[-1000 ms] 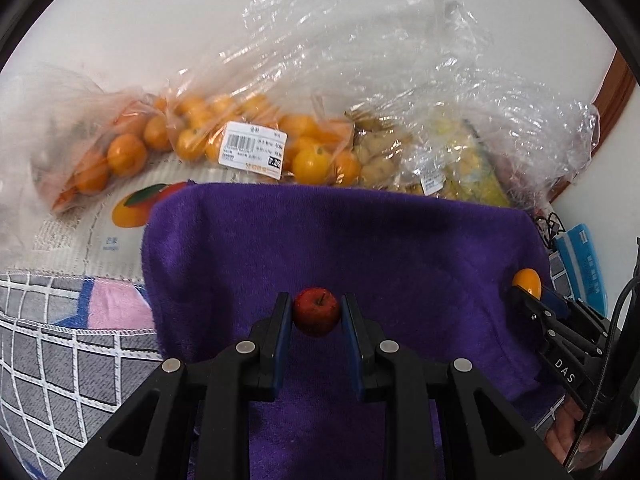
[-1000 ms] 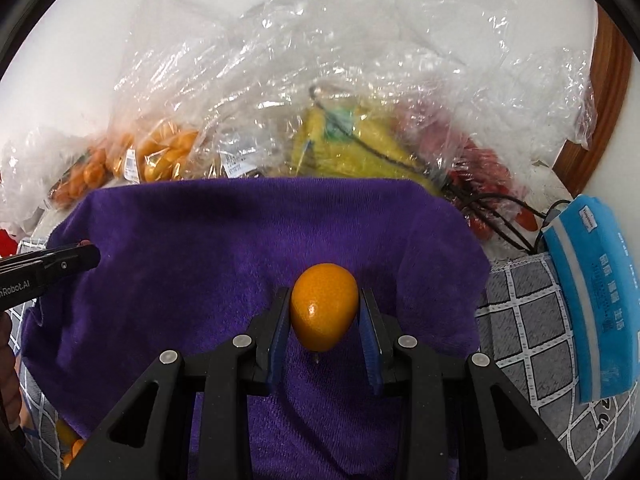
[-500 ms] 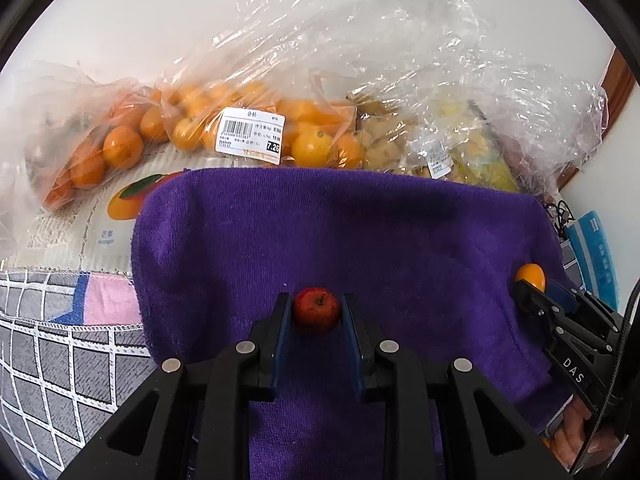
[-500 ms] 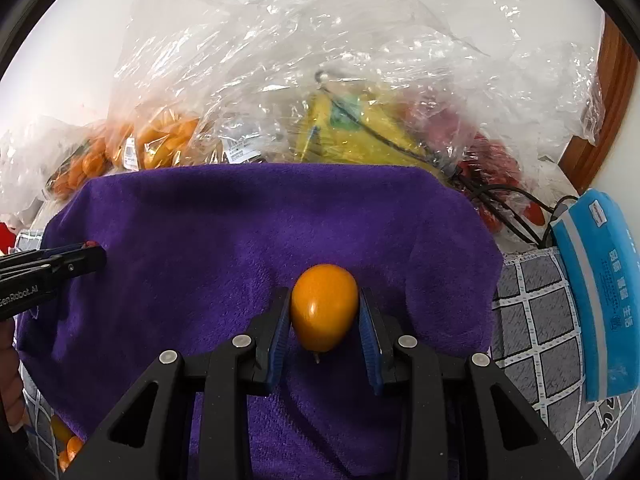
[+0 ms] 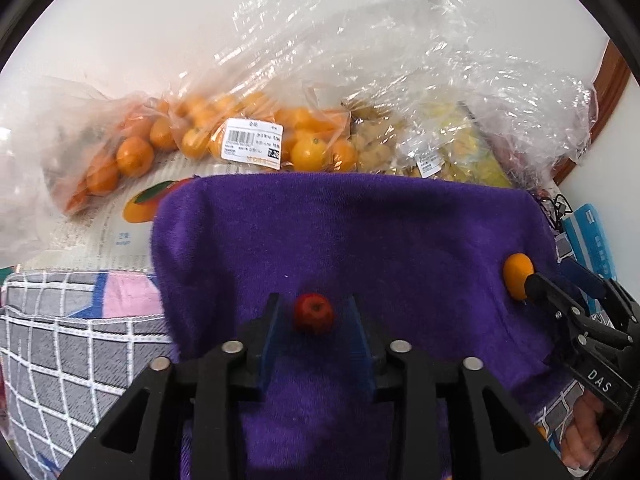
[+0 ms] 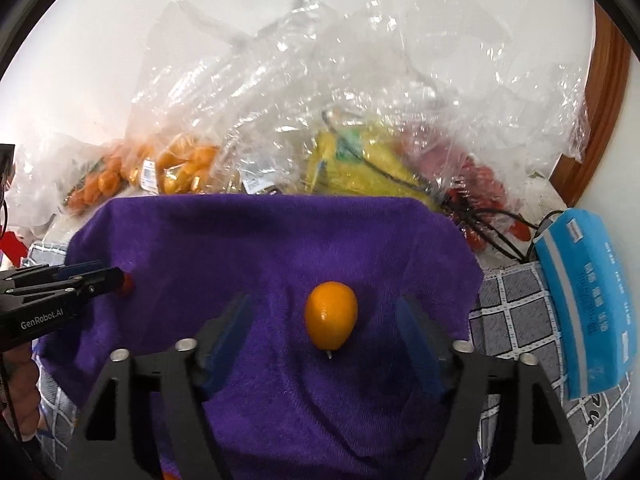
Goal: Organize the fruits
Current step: 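Carry both fruits over the purple towel and open both tools, then withdraw both tools from the towel back toward the fruit row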
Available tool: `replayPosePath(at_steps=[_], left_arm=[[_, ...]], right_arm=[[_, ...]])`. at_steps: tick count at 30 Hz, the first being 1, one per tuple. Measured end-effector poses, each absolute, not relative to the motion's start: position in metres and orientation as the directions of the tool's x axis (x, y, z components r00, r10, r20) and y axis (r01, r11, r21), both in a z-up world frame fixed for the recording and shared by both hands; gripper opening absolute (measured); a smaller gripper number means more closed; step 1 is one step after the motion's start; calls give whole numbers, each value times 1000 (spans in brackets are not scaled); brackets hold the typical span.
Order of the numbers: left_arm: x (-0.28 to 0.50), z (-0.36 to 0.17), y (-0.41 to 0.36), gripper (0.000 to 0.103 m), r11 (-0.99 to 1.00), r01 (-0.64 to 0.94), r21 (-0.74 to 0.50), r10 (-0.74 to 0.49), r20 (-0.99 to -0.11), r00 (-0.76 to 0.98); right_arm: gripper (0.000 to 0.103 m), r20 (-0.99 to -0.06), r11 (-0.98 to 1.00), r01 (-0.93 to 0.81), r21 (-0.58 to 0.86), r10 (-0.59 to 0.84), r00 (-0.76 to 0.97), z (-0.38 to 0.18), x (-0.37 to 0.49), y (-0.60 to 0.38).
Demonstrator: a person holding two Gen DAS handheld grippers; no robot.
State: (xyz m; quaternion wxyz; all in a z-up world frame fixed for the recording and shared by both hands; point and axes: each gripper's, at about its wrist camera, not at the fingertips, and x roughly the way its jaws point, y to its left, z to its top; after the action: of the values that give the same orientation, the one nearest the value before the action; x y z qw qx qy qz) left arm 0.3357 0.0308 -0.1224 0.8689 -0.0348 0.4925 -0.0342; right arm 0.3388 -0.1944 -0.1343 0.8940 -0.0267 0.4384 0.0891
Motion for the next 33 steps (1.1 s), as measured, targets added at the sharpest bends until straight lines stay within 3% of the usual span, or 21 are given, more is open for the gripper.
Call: replayPosePath(at_steps=[3, 17, 28, 33], left_arm=[[325, -109, 32, 42, 995, 22, -94, -91, -838, 538], [230, -52, 12, 42, 997, 46, -60, -75, -726, 684], [159, -34, -9, 42, 999, 28, -34, -44, -715, 698], [136, -40, -3, 42, 997, 10, -72, -60, -724, 687]], right_arm=[[77, -773, 986, -168, 9, 113, 624, -125, 328, -194], [77, -669, 993, -101, 58, 114, 735, -64, 240, -224], [77, -683, 978, -106, 178, 200, 702, -54, 174, -256], [77, -664, 981, -114, 160, 192, 723, -56, 145, -256]])
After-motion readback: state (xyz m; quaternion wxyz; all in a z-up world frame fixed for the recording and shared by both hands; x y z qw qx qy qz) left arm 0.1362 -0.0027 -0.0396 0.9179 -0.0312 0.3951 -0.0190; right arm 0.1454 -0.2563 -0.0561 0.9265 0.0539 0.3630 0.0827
